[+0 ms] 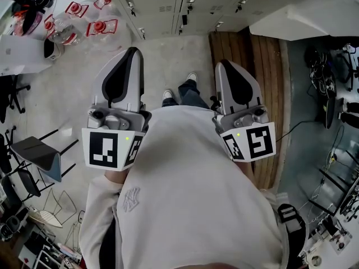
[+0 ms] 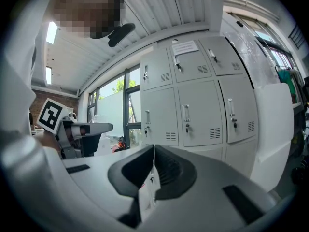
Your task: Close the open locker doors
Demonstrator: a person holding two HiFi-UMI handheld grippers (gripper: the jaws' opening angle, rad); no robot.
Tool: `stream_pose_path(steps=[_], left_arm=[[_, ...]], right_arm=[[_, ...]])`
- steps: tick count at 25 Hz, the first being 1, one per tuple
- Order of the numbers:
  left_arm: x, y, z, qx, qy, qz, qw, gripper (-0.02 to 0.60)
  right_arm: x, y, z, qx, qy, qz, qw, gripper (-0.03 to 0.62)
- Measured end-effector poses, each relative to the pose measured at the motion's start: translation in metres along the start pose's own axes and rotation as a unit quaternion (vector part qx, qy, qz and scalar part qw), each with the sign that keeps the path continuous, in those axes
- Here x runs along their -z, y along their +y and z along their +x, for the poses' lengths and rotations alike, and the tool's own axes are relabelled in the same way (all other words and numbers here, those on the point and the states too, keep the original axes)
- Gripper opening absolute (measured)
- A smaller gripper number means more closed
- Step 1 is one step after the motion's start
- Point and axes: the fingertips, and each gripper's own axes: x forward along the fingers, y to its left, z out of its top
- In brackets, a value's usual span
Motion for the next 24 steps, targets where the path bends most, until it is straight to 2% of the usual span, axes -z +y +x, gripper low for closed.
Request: stream_pose_path(steps=[24], left_arm=[[-0.0011,0.0040,-0.0022,0.000,-0.003,-0.002,1.0000,0.008]], right_arm=[[-0.0010,0.0082,0.0056,-0.013,0.005,-0.006,1.000,0.014]])
